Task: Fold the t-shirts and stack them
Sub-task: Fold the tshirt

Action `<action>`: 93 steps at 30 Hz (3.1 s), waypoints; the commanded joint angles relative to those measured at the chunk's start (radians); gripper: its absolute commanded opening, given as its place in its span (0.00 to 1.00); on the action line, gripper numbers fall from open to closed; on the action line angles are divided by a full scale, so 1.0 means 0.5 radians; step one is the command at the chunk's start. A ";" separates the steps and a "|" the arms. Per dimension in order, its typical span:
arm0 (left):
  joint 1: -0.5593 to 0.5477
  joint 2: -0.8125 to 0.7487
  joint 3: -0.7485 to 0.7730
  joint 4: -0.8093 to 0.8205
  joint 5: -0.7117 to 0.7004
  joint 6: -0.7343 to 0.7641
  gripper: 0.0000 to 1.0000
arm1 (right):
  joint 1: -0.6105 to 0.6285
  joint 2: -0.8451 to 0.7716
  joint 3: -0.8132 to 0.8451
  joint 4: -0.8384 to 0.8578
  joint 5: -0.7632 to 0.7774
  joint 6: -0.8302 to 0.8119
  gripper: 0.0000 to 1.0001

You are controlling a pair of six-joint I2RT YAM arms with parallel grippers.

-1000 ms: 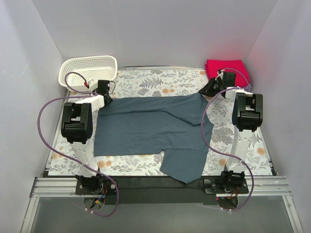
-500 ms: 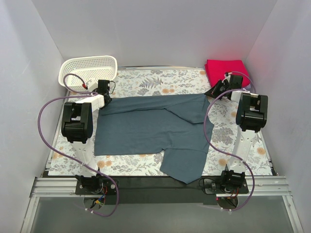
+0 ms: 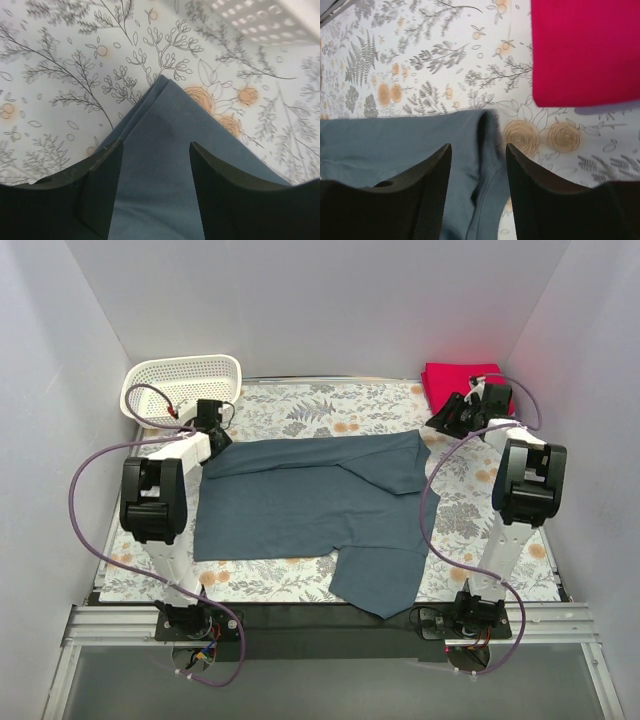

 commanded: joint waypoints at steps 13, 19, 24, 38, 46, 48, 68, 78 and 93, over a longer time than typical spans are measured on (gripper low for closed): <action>-0.111 -1.340 -0.662 -0.178 -0.011 0.148 0.67 | 0.937 -1.116 -0.795 -0.388 0.893 -0.812 0.39; -0.123 -1.660 -0.987 -0.182 -0.047 0.142 0.67 | 1.146 -0.996 -0.856 -0.443 1.115 -0.935 0.39; -0.126 -1.664 -1.028 -0.123 -0.063 0.179 0.67 | 1.290 -0.809 -0.780 -0.455 1.246 -0.975 0.37; -0.126 -1.608 -1.003 -0.114 -0.017 0.188 0.67 | 1.453 -0.554 -0.645 -0.483 1.885 -1.125 0.34; -0.123 -1.611 -1.009 -0.111 -0.007 0.194 0.67 | 1.453 -0.493 -0.593 -0.486 1.986 -1.187 0.20; -0.126 -1.608 -1.009 -0.111 -0.011 0.197 0.67 | 1.453 -0.511 -0.565 -0.501 1.971 -1.214 0.14; -0.123 -1.593 -1.037 -0.099 0.020 0.225 0.67 | 1.180 -0.233 0.128 -0.667 1.686 -1.475 0.16; -0.123 -1.577 -1.037 -0.099 0.038 0.231 0.67 | 1.110 -0.143 0.301 -0.640 1.692 -1.316 0.28; -0.126 -1.587 -1.040 -0.099 0.051 0.228 0.67 | 1.333 -0.646 -0.353 -0.308 1.449 -1.254 0.39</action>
